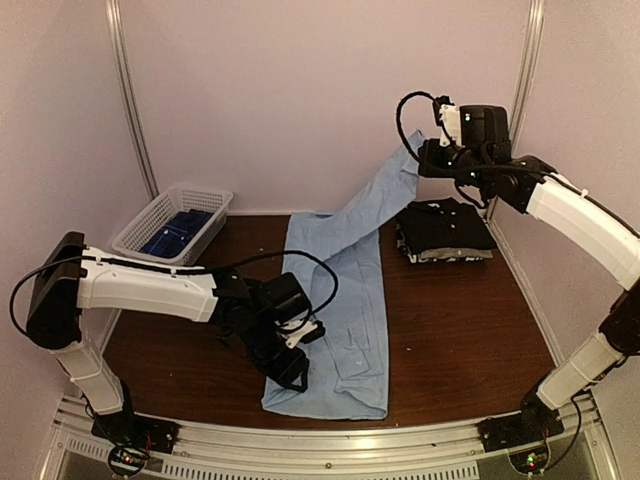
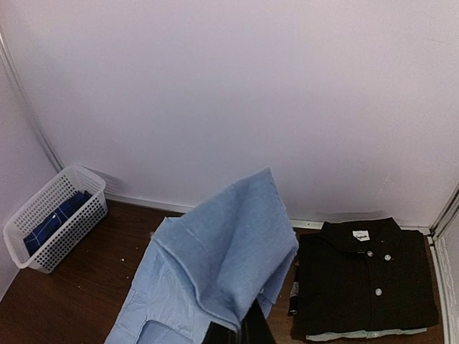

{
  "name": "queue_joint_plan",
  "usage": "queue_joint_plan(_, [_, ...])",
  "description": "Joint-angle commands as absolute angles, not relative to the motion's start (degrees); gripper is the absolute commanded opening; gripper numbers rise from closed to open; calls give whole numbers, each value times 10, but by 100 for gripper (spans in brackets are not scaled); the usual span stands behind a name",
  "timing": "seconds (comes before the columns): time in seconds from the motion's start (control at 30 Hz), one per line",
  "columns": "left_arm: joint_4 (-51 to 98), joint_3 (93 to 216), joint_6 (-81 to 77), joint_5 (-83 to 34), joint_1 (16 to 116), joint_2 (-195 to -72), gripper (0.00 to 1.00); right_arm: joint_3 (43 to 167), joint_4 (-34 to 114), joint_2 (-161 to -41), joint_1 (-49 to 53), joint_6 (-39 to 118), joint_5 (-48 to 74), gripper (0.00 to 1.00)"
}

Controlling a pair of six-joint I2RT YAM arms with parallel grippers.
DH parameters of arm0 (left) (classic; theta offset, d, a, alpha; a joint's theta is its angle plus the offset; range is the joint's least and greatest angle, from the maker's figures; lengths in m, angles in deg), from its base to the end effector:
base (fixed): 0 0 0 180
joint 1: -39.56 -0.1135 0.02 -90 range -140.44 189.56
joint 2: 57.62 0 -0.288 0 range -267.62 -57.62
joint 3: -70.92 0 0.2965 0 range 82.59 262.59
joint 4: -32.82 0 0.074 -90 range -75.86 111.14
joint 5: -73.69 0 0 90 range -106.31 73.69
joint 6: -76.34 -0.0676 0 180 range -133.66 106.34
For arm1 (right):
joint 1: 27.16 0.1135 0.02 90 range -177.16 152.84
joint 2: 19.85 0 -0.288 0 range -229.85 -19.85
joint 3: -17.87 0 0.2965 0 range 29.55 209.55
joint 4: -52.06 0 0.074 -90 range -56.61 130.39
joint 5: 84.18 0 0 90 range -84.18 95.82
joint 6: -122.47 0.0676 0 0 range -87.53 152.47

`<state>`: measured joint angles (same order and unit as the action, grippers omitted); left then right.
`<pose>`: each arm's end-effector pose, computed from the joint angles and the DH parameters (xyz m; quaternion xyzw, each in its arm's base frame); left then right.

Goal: Fold and stack the long sleeve shirts
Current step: Fold the 1/3-folded shirt at the center of the board.

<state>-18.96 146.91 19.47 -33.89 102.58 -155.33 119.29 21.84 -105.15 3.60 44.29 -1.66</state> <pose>0.1512 -0.3420 0.1564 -0.2734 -0.9393 0.2066 0.0178 0.3637 0.2062 0.4485 -0.0899 0.7827 0.1749 0.5905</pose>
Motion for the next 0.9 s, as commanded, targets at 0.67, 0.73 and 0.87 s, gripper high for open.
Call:
queue_joint_plan(0.67, [-36, 1632, 208, -270, 834, -1595, 35, 1040, 266, -1003, 31, 491, 152, 0])
queue_joint_plan(0.73, [-25, 1663, 204, -272, 825, -1639, 33, 1035, 268, -1000, 32, 496, 156, 0])
queue_joint_plan(0.87, [-13, 1723, 199, -264, 811, -1725, 27, 1023, 273, -995, 32, 504, 161, 0])
